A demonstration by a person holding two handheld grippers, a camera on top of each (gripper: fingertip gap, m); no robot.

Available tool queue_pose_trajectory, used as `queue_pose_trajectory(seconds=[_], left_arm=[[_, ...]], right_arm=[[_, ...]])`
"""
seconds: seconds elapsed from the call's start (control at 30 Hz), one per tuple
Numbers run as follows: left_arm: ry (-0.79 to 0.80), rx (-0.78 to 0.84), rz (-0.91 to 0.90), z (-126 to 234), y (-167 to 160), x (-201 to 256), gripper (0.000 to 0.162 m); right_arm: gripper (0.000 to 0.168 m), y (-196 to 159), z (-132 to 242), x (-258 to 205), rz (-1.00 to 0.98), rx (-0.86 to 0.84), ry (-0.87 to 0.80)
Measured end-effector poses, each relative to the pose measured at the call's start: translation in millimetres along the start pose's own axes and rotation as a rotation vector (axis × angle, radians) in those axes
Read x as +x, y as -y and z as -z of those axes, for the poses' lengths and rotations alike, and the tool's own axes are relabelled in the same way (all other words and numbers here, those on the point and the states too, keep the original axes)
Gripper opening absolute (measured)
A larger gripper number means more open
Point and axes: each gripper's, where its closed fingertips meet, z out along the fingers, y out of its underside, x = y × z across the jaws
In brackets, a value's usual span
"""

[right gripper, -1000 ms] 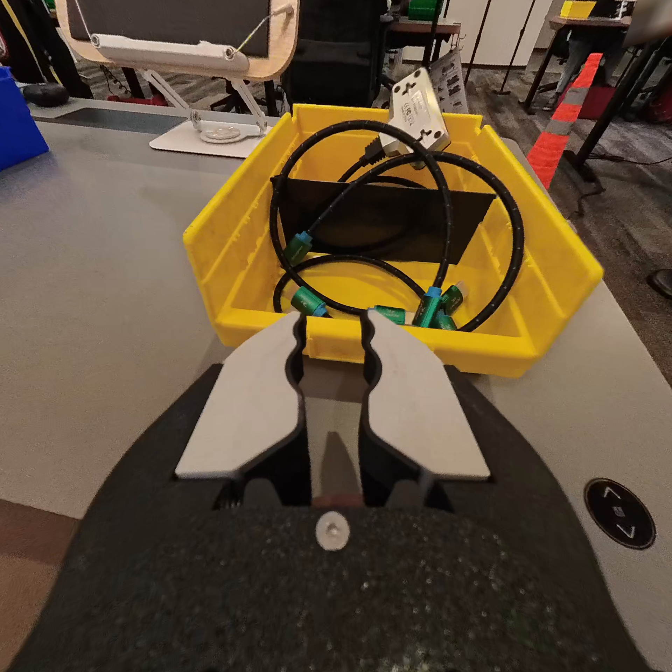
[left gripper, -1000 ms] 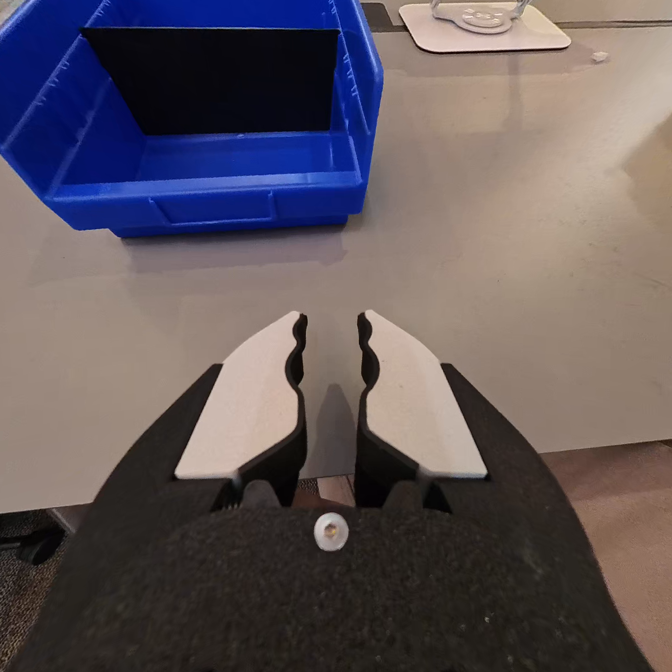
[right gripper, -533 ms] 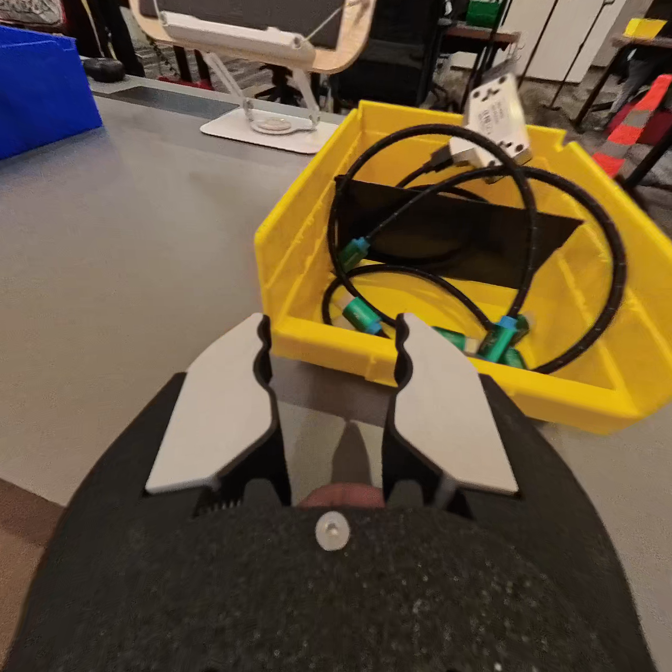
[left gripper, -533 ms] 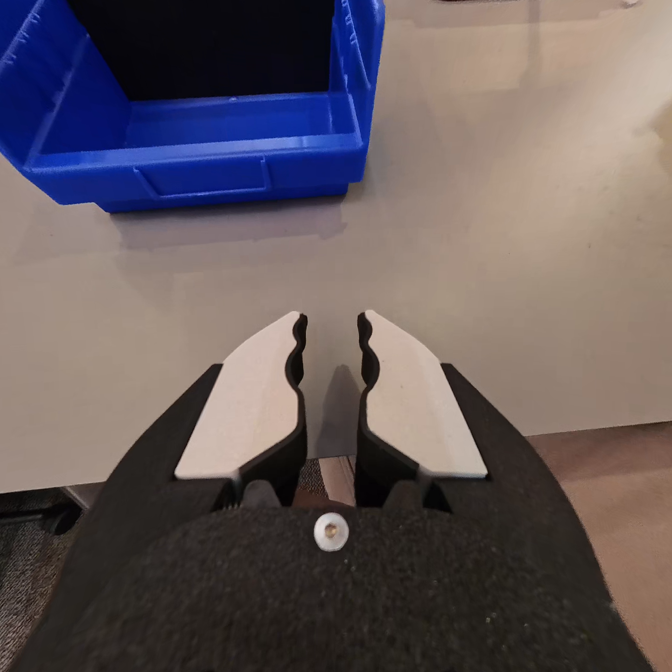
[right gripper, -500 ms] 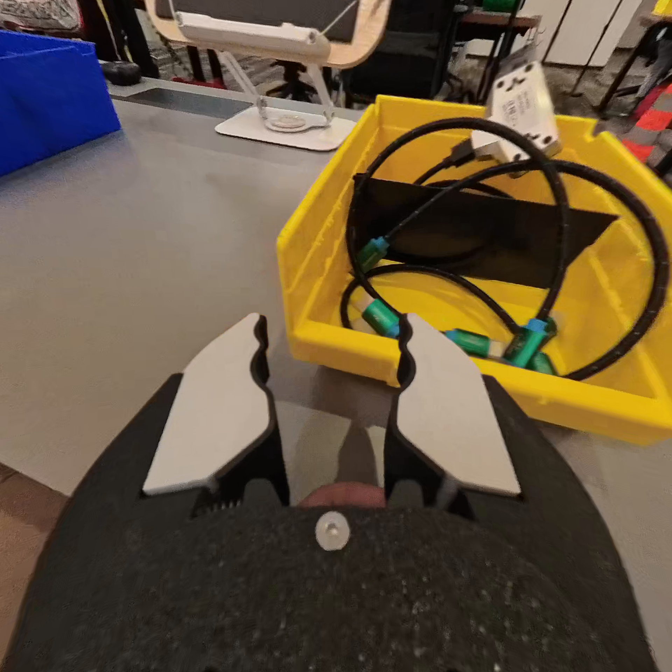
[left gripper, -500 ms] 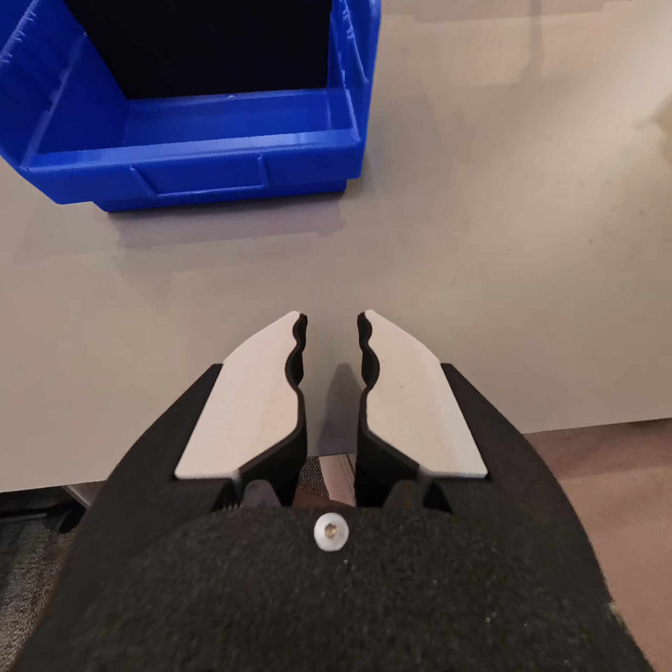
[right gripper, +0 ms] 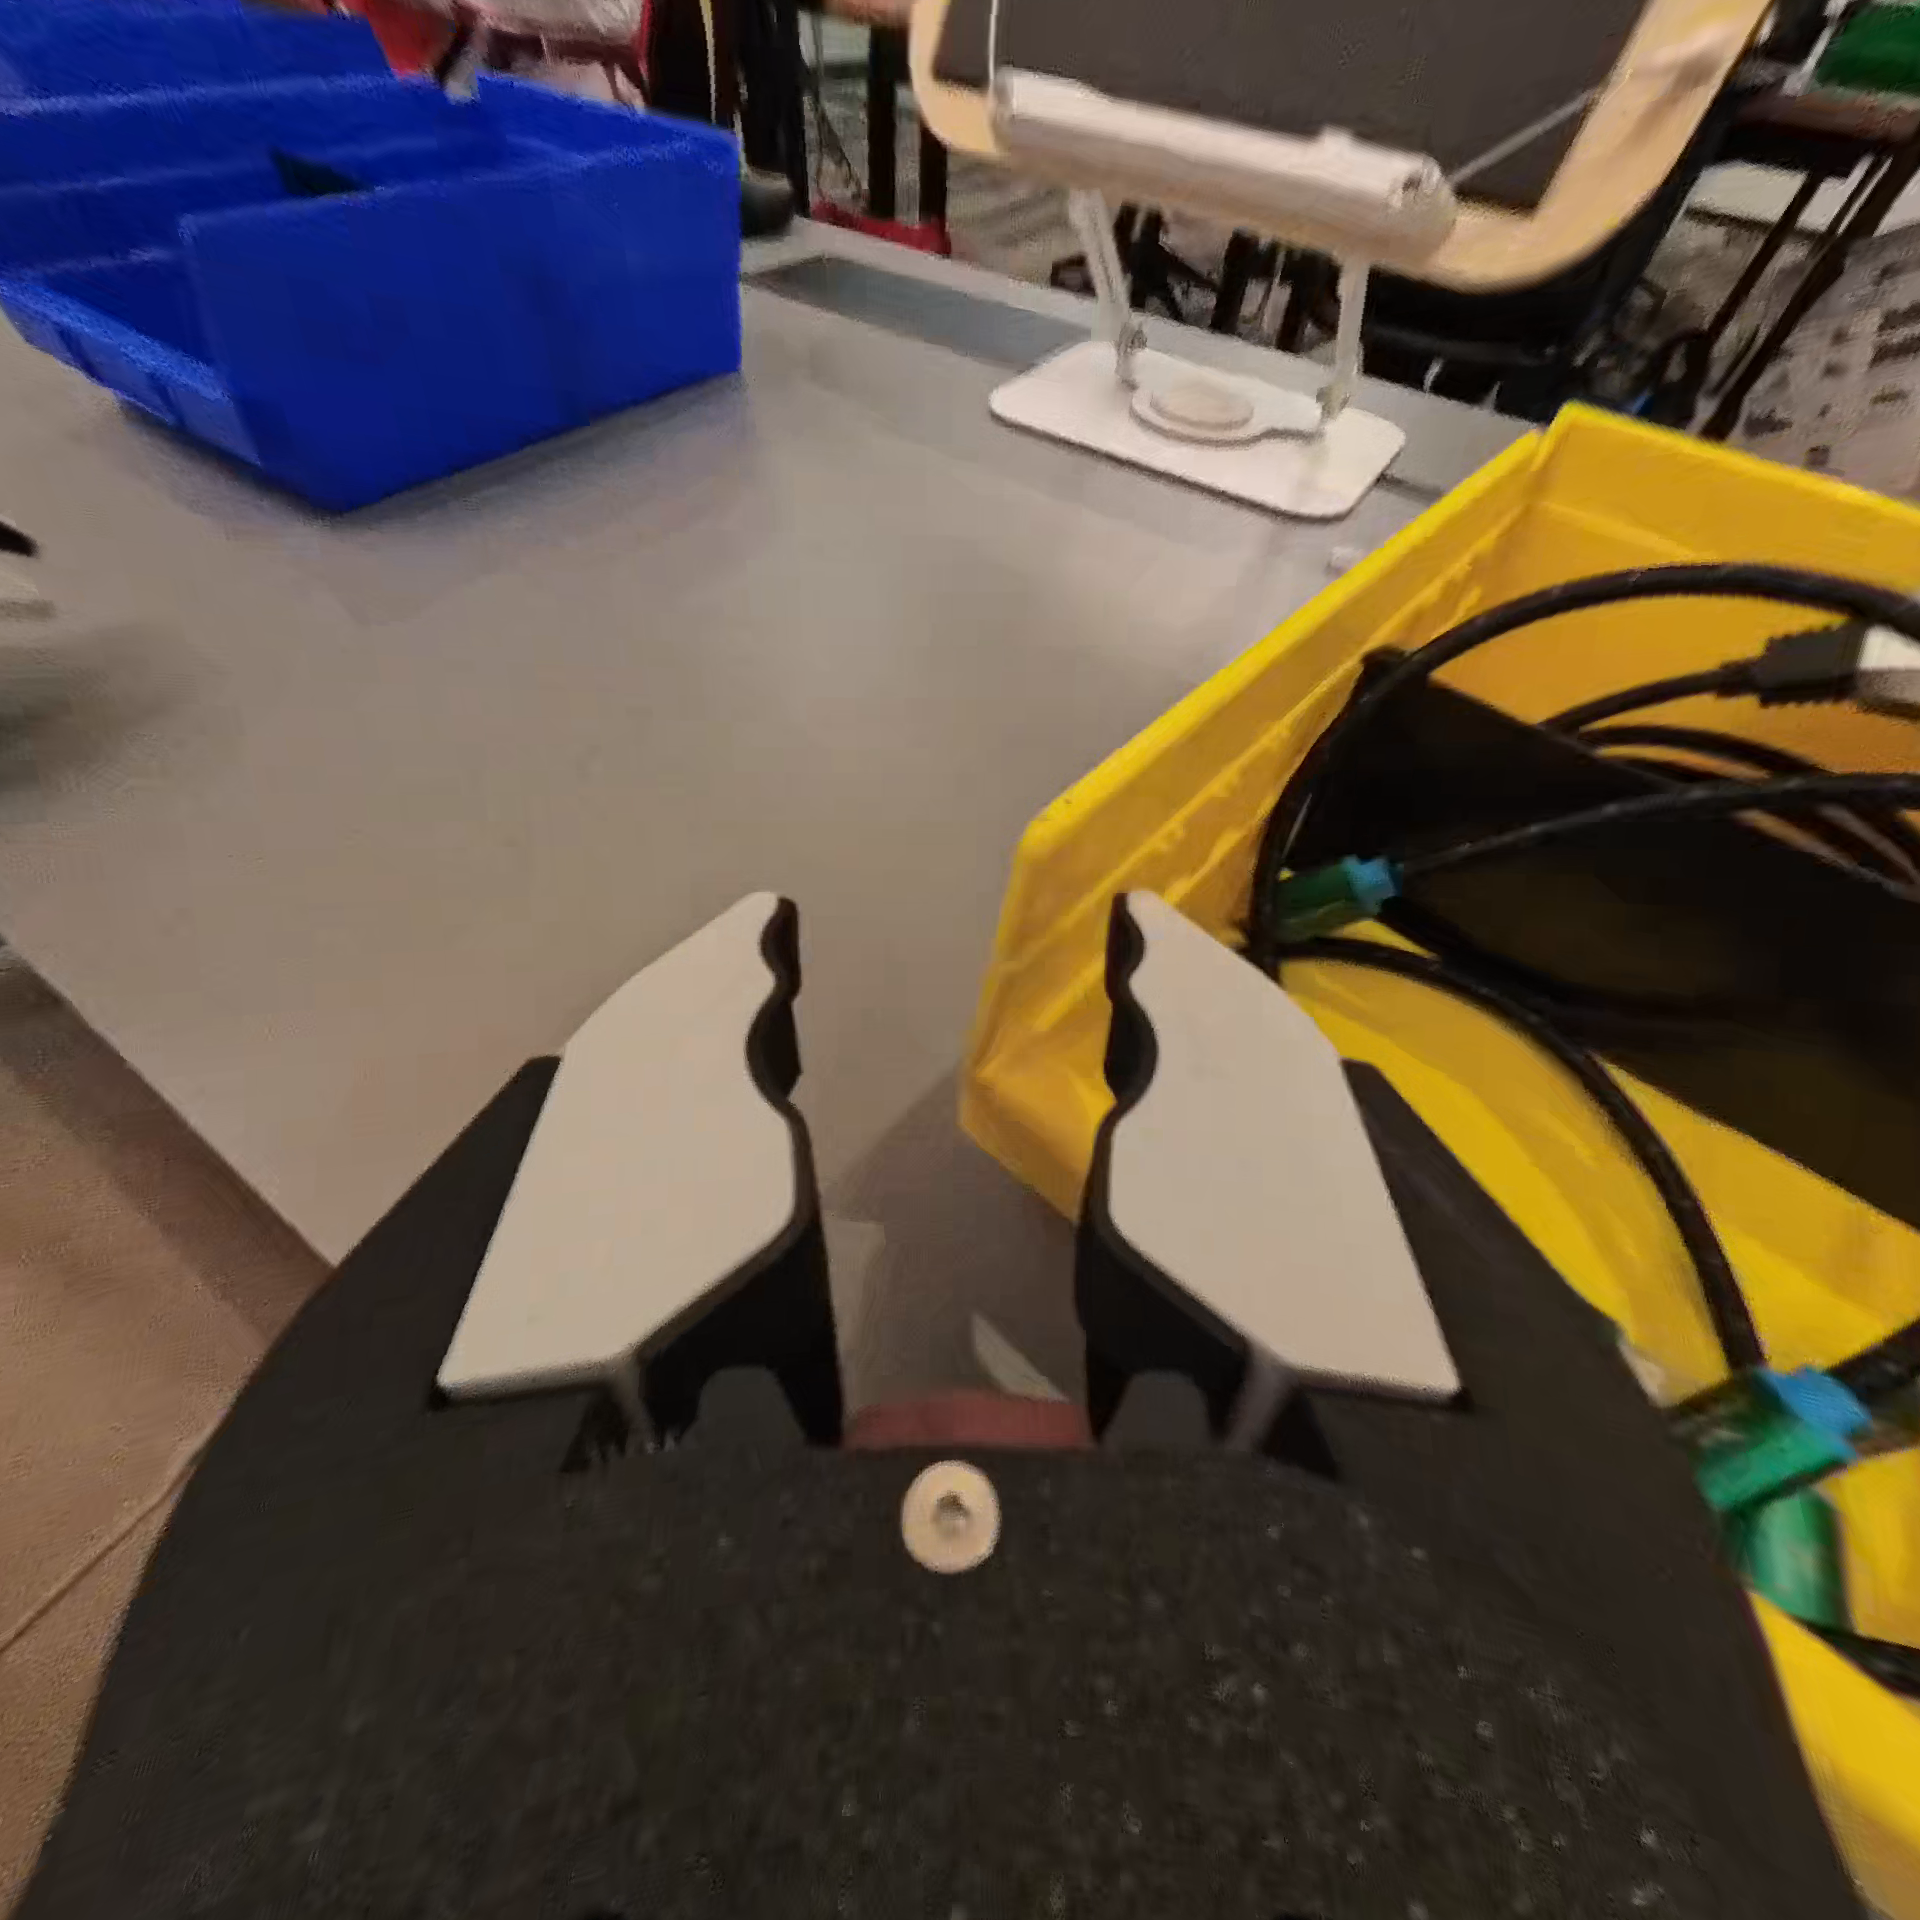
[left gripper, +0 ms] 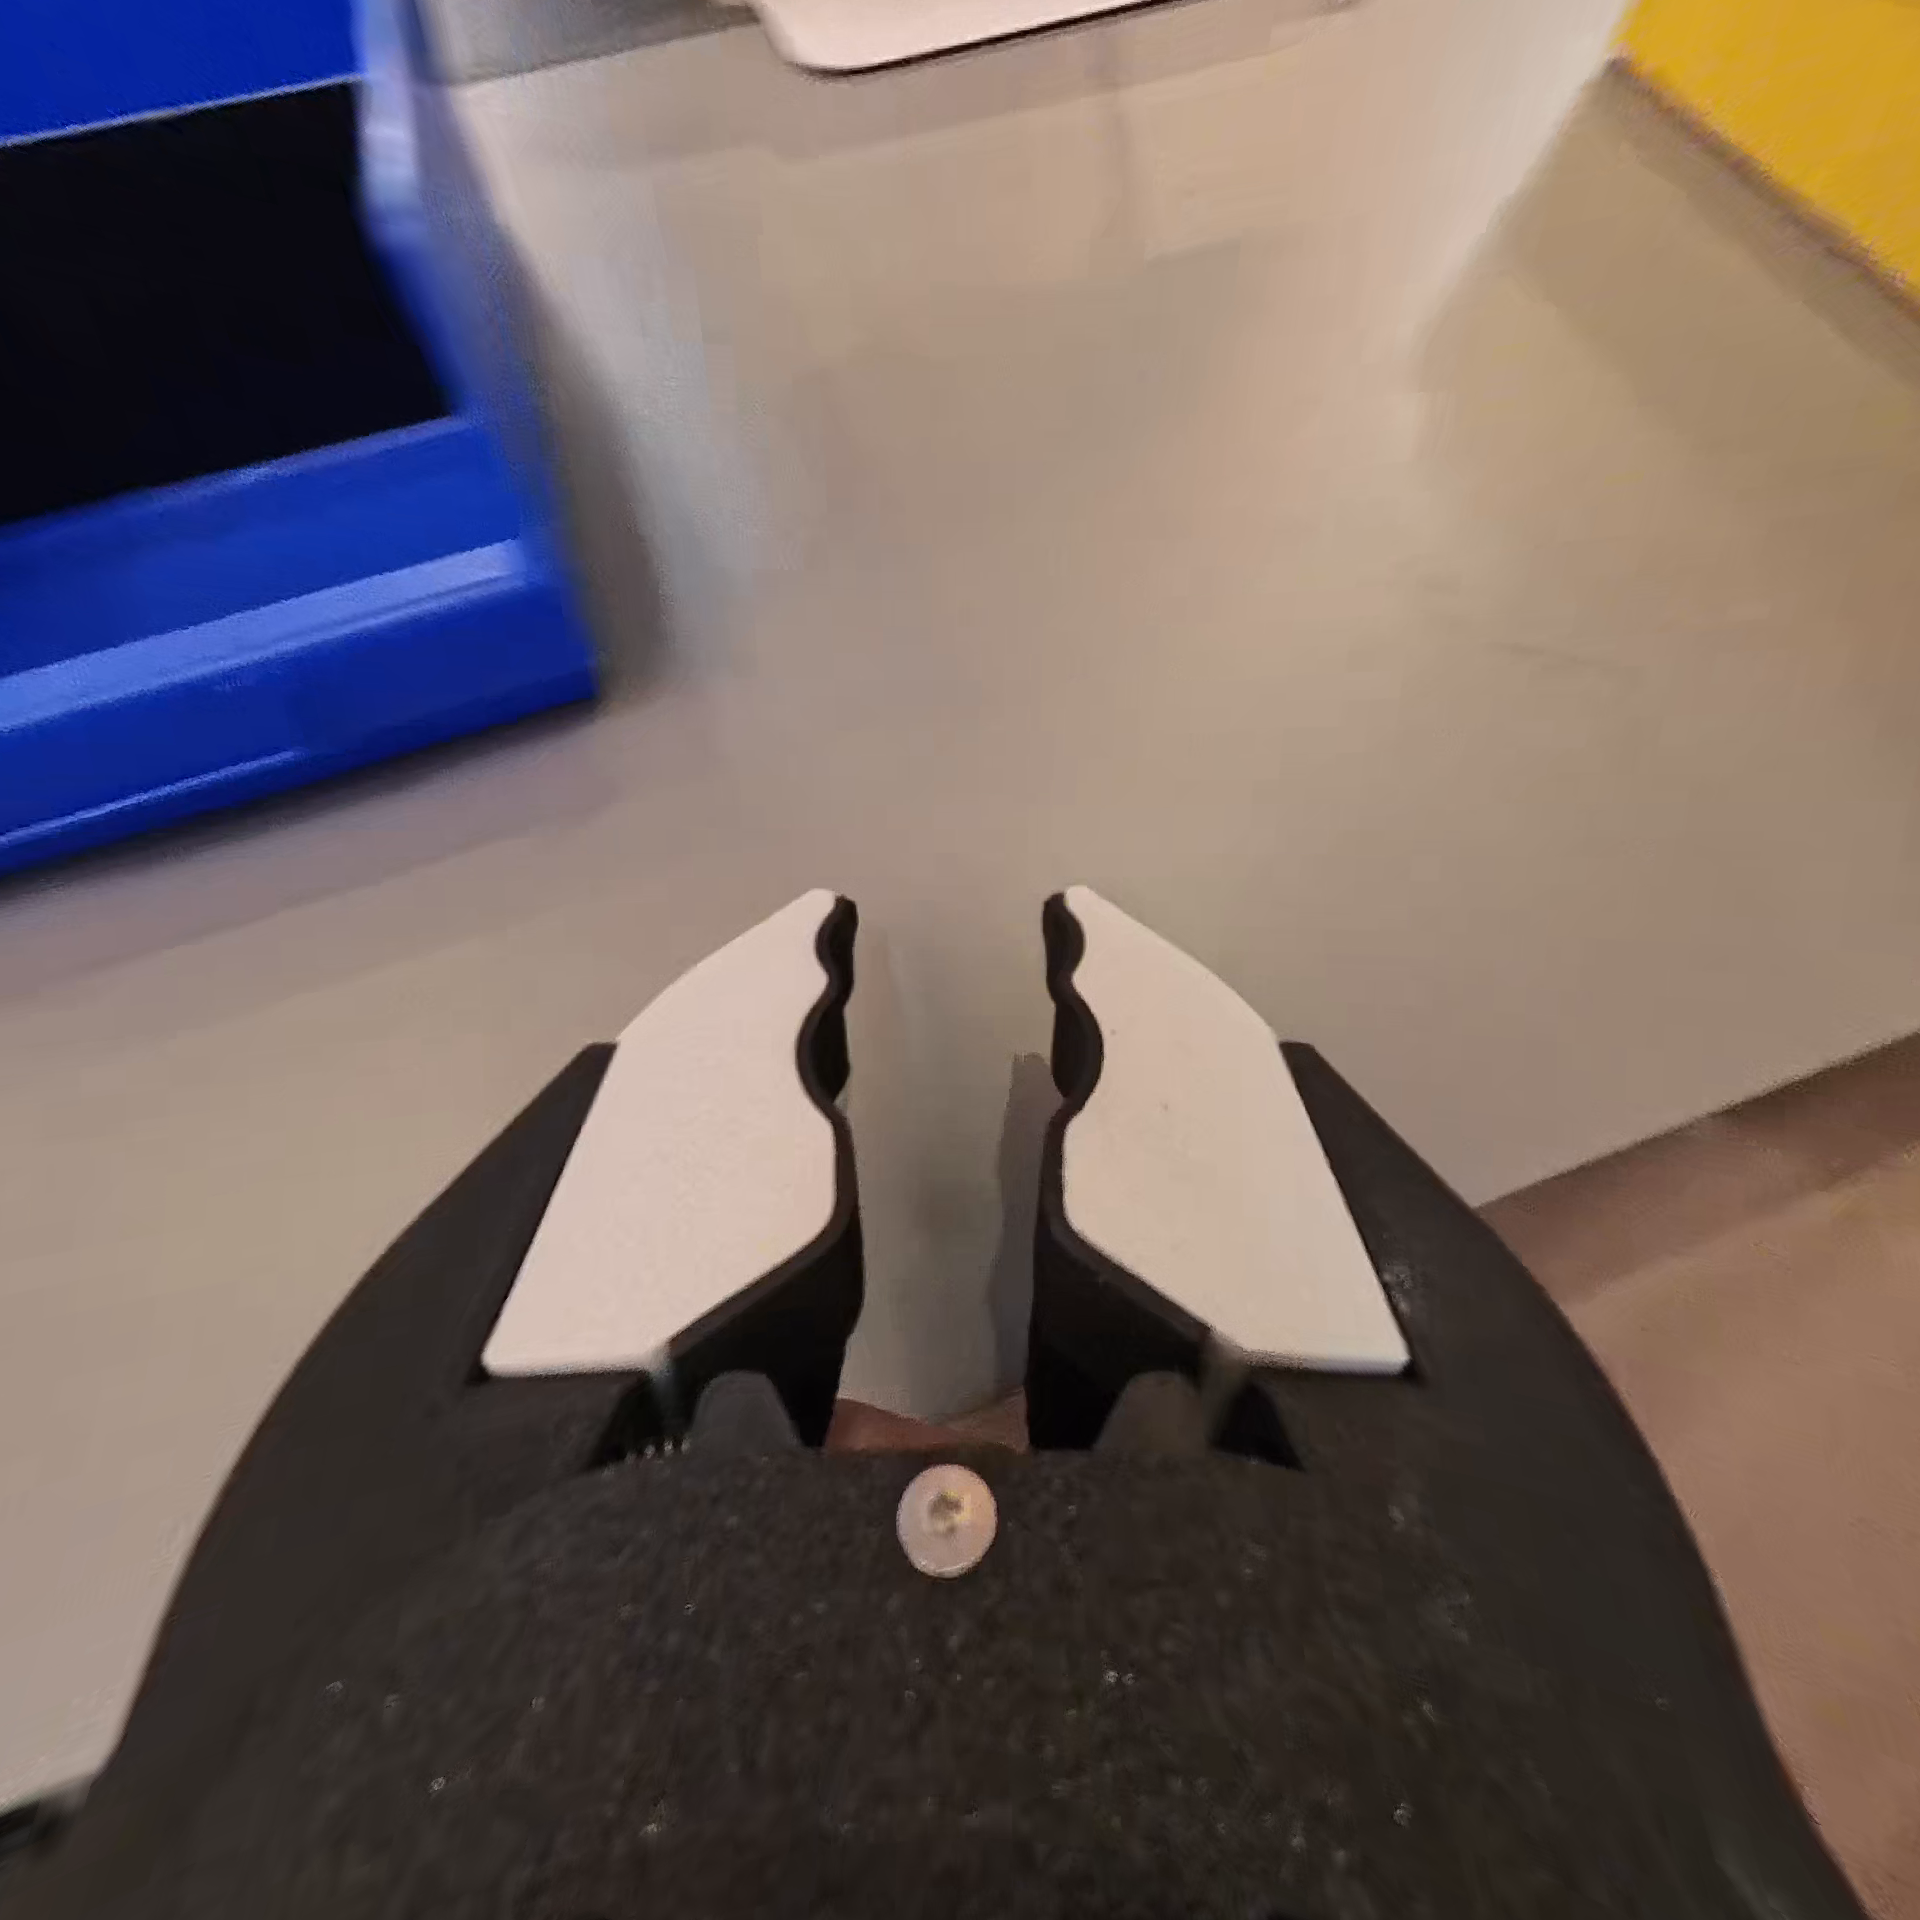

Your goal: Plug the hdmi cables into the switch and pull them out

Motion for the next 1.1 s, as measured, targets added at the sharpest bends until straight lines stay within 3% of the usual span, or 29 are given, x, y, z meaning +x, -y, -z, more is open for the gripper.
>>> queue_pose_trajectory(seconds=[0.1,0.23,0.33,0.43,0.53,0.6,0.67,0.73,0.9,1.1], left_arm=[[-0.15,0.012,-0.023,-20,22,67,0.037],[-0.354,0.065,-0.043,-49,68,184,0.041],[-0.347,0.126,-0.122,-75,100,244,0.045],[-0.319,0.132,-0.128,-103,121,271,0.051],[-0.255,0.16,-0.09,-120,134,278,0.028],[-0.214,0.164,-0.104,-129,138,279,0.021],[-0.233,0.104,-0.082,-136,136,284,0.02],[-0.22,0.069,-0.04,-139,138,276,0.008],[-0.179,0.088,-0.097,-123,130,252,0.006],[-0.043,0.172,-0.127,-74,118,169,0.008]], right_arm=[[0.056,17,32,15,-0.006,0.128,-0.105],[0.054,11,93,93,0.027,0.168,-0.5],[0.052,1,129,143,-0.004,0.169,-0.693],[0.059,-23,125,155,-0.063,0.074,-0.677],[0.048,-45,111,154,-0.106,-0.052,-0.679],[0.041,-58,103,150,-0.156,-0.118,-0.683],[0.018,-58,95,145,-0.223,-0.087,-0.65],[0.005,-60,97,146,-0.268,-0.089,-0.666],[0.005,-48,91,123,-0.211,-0.114,-0.664],[0.006,-13,43,61,-0.075,-0.028,-0.54]])
